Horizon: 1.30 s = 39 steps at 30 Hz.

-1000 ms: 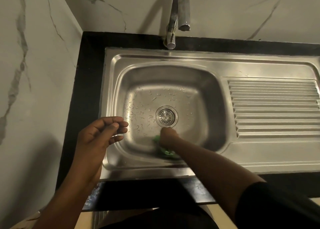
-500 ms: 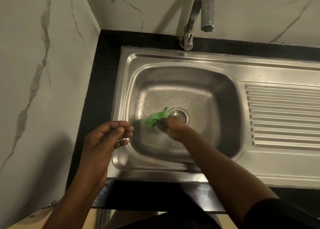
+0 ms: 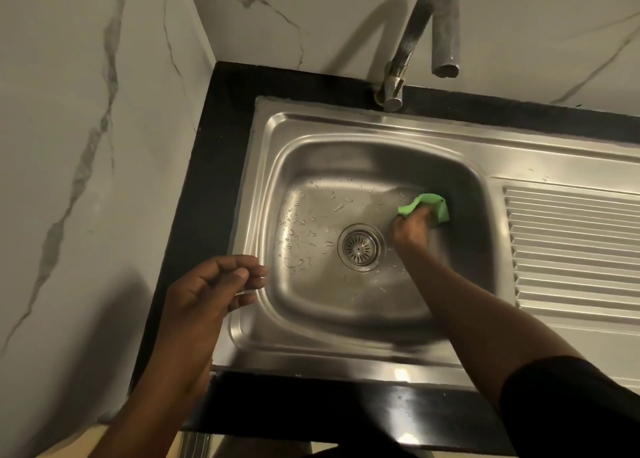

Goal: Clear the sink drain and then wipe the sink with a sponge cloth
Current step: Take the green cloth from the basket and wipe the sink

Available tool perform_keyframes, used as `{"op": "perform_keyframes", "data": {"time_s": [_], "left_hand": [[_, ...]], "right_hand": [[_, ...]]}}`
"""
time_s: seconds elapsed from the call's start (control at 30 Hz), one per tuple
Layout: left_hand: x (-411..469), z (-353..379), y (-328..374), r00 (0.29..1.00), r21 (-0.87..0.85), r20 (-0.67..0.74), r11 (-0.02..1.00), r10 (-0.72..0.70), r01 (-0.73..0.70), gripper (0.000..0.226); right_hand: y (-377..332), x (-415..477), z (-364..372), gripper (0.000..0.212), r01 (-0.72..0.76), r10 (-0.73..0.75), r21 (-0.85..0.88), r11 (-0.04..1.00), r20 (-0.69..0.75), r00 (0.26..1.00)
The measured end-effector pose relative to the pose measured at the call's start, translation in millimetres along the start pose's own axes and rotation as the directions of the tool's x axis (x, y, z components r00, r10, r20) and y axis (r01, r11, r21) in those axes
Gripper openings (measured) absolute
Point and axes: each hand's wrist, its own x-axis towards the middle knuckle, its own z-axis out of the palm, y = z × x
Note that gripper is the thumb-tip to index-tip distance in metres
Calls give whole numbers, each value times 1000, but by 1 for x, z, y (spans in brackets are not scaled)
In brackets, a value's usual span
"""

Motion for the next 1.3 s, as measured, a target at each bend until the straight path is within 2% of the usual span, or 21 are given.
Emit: {"op": "perform_keyframes", "data": {"time_s": [0.07, 0.17, 0.23, 0.27, 0.33, 0.37, 0.43, 0.47, 0.57, 0.63, 0.77, 0.8, 0.87, 0.97, 1.0, 1.1, 1.17, 1.23, 1.3], "left_hand": [[-2, -4, -1, 1000, -10, -14, 1000, 3, -3, 15], [-8, -10, -6, 1000, -14, -25, 1000, 0, 0, 28], [-11, -14, -11, 999, -18, -50, 1000, -11, 10, 19], [-12, -13, -12, 998, -23, -57, 999, -24, 23, 14], [-15, -14, -15, 997, -13, -63, 999, -49, 49, 28], [-15, -14, -15, 996, -16, -59, 998, -63, 62, 30], [-18, -14, -11, 995, -36, -60, 997, -74, 72, 20], [-20, -14, -9, 995, -47, -58, 996, -78, 75, 13], [-23, -14, -8, 995, -52, -72, 996, -74, 70, 12], [-26, -11, -6, 994, -47, -85, 996, -74, 70, 25], [-29, 0, 0, 998, -7, -44, 999, -49, 48, 36], [-29, 3, 3, 999, -9, -28, 999, -40, 40, 36], [-28, 7, 8, 1000, -10, 0, 1000, -28, 28, 36], [-27, 13, 15, 1000, -9, 24, 1000, -5, 5, 35], [-26, 14, 16, 1000, -11, 24, 1000, 3, -2, 35], [-25, 17, 19, 999, -18, 31, 1000, 19, -18, 37], [-23, 17, 18, 999, -26, 36, 999, 25, -24, 37], [-21, 16, 16, 998, -33, 46, 999, 33, -32, 37], [-19, 16, 14, 998, -42, 49, 999, 31, -29, 35]], "right_hand": [[-8, 12, 15, 57, 26, -21, -85, 996, 67, 998], [-32, 26, 37, 73, 52, -26, -301, 952, 90, 996], [-50, 22, 56, 79, 71, -22, -387, 919, 131, 991], [-60, 17, 68, 79, 118, -48, -412, 903, 176, 983], [-81, -1, 97, 79, 265, -142, -418, 869, 303, 942], [-91, -15, 114, 80, 355, -202, -396, 847, 379, 903], [-104, -43, 144, 84, 513, -311, -321, 796, 511, 801], [-106, -56, 152, 84, 567, -344, -299, 767, 555, 757], [-95, -63, 145, 83, 706, -396, -318, 633, 651, 648], [-83, -59, 127, 85, 810, -395, -312, 497, 750, 531], [-56, -82, 101, 83, 931, -344, -182, 318, 893, 292], [-47, -90, 96, 81, 945, -329, -141, 295, 913, 239], [-30, -107, 84, 78, 936, -259, -92, 340, 948, 187], [-16, -125, 68, 68, 806, -88, -148, 573, 967, 240], [-17, -128, 63, 61, 767, -56, -166, 620, 965, 254], [-27, -128, 45, 35, 733, -48, -199, 650, 952, 301], [-32, -122, 26, 21, 655, -54, -187, 732, 942, 330], [-32, -108, -3, 23, 442, -87, -119, 889, 904, 419], [-28, -86, -35, 24, 214, -105, -11, 977, 847, 521]]}}
